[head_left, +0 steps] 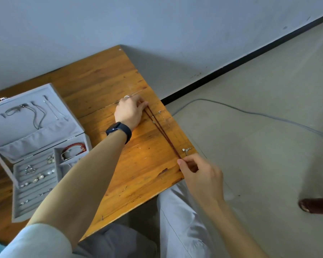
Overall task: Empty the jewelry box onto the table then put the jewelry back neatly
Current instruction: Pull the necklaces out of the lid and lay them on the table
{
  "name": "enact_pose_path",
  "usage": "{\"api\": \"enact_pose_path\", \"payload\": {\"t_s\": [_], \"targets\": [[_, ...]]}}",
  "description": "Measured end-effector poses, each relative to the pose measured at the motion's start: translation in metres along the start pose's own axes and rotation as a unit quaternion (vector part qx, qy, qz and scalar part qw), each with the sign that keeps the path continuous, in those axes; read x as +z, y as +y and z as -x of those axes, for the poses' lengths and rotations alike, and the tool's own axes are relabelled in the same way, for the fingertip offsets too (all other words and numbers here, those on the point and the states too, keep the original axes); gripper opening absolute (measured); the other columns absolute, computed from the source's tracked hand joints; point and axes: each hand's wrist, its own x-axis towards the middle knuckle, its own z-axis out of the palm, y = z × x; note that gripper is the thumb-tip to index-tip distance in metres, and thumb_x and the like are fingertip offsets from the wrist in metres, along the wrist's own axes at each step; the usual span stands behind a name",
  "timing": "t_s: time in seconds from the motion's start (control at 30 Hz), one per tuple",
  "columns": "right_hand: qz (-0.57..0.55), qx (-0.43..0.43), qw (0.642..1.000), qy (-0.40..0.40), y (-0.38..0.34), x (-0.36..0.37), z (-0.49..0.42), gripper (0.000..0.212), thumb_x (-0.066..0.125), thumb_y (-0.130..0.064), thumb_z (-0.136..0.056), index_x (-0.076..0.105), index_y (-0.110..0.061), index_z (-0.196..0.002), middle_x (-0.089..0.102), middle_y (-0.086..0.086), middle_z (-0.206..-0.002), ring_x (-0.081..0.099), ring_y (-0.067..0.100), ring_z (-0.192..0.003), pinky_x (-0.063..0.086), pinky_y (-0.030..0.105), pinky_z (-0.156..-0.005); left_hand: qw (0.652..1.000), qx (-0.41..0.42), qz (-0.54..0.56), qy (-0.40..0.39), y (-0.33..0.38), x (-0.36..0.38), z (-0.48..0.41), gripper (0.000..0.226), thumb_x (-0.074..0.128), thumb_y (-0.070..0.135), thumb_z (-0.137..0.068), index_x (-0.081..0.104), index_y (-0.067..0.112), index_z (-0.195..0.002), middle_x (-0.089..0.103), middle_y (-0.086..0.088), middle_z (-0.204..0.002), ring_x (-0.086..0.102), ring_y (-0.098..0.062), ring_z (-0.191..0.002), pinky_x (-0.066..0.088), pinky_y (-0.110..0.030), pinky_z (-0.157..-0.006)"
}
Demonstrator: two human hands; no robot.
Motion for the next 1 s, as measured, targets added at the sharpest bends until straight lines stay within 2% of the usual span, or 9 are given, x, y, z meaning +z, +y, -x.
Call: {"api": "enact_pose_path", "payload": {"t_s": [0.17, 0.3, 0.37, 0.5, 0.67, 0.8, 0.9, 1.0], "targets": [[0.021, -0.017, 1.0, 0.011, 0.002, 0.004, 0.0, 0.015, 0.064, -0.041, -0.091, 0.069, -0.028, -0.085, 0.065, -0.014, -0.076, 0.06, 0.004, -0.071, 0.051, 0.026, -0.064, 1.0, 0.004, 0.009, -0.002, 0.0, 0.004, -0.003, 0.025, 0.061, 0.041, -0.096, 0.07, 0.018, -0.103, 0.061, -0.004, -0.098, 0.058, -0.025, -0.088, 0.053, -0.039, -0.073], [0.041, -0.024, 0.998, 0.038, 0.001, 0.005, 0.004, 0.013, 0.067, -0.036, -0.09, 0.068, -0.026, -0.083, 0.061, -0.014, -0.075, 0.054, 0.003, -0.068, 0.04, 0.009, -0.062, 1.0, 0.026, -0.007, -0.002, 0.001, 0.005, -0.001, 0.026, 0.058, 0.04, -0.098, 0.07, 0.018, -0.107, 0.062, -0.003, -0.1, 0.06, -0.023, -0.089, 0.056, -0.038, -0.072], [0.042, -0.023, 0.998, 0.049, 0.001, 0.005, 0.005, 0.013, 0.067, -0.036, -0.09, 0.068, -0.026, -0.082, 0.06, -0.013, -0.075, 0.053, 0.002, -0.067, 0.035, 0.005, -0.061, 0.999, 0.033, -0.014, -0.001, 0.002, 0.005, 0.0, 0.027, 0.057, 0.04, -0.098, 0.07, 0.018, -0.108, 0.062, -0.003, -0.1, 0.059, -0.022, -0.09, 0.055, -0.037, -0.071], [0.042, -0.026, 0.997, 0.054, 0.002, 0.003, 0.007, 0.014, 0.065, -0.035, -0.091, 0.071, -0.025, -0.085, 0.063, -0.012, -0.077, 0.057, 0.004, -0.068, 0.034, 0.006, -0.062, 0.999, 0.038, -0.022, -0.009, -0.002, 0.004, 0.003, 0.025, 0.056, 0.04, -0.098, 0.07, 0.021, -0.107, 0.063, -0.004, -0.102, 0.059, -0.024, -0.096, 0.057, -0.042, -0.073], [0.064, -0.015, 0.998, 0.019, 0.004, -0.005, 0.006, 0.016, 0.06, -0.043, -0.093, 0.067, -0.03, -0.086, 0.065, -0.014, -0.072, 0.059, 0.003, -0.065, 0.034, 0.007, -0.057, 0.999, 0.041, -0.027, -0.023, -0.002, 0.002, 0.004, 0.02, 0.057, 0.034, -0.098, 0.069, 0.024, -0.108, 0.063, -0.002, -0.103, 0.059, -0.024, -0.098, 0.058, -0.043, -0.074], [0.074, -0.022, 0.996, 0.045, 0.008, -0.007, 0.011, 0.021, 0.061, -0.046, -0.093, 0.066, -0.029, -0.081, 0.062, -0.014, -0.069, 0.054, 0.0, -0.06, 0.033, 0.006, -0.055, 0.998, 0.04, -0.034, -0.035, -0.003, 0.001, 0.003, 0.02, 0.054, 0.034, -0.098, 0.069, 0.026, -0.108, 0.064, -0.002, -0.104, 0.06, -0.025, -0.099, 0.059, -0.044, -0.073], [0.05, -0.028, 0.996, 0.075, 0.011, -0.008, 0.019, 0.012, 0.063, -0.039, -0.092, 0.067, -0.029, -0.086, 0.06, -0.017, -0.077, 0.05, -0.007, -0.066, 0.036, 0.003, -0.059, 0.998, 0.043, -0.031, -0.039, 0.0, -0.002, 0.006, 0.024, 0.05, 0.036, -0.1, 0.067, 0.025, -0.113, 0.063, -0.003, -0.105, 0.058, -0.025, -0.1, 0.058, -0.043, -0.074], [0.039, -0.058, 0.993, 0.095, 0.019, -0.005, 0.027, 0.009, 0.063, -0.03, -0.091, 0.067, -0.025, -0.098, 0.057, -0.012, -0.092, 0.049, 0.0, -0.081, 0.036, 0.004, -0.069, 0.997, 0.068, -0.034, -0.025, 0.003, -0.007, 0.018, 0.028, 0.046, 0.035, -0.101, 0.062, 0.022, -0.121, 0.061, -0.005, -0.114, 0.056, -0.027, -0.106, 0.056, -0.044, -0.078]]}}
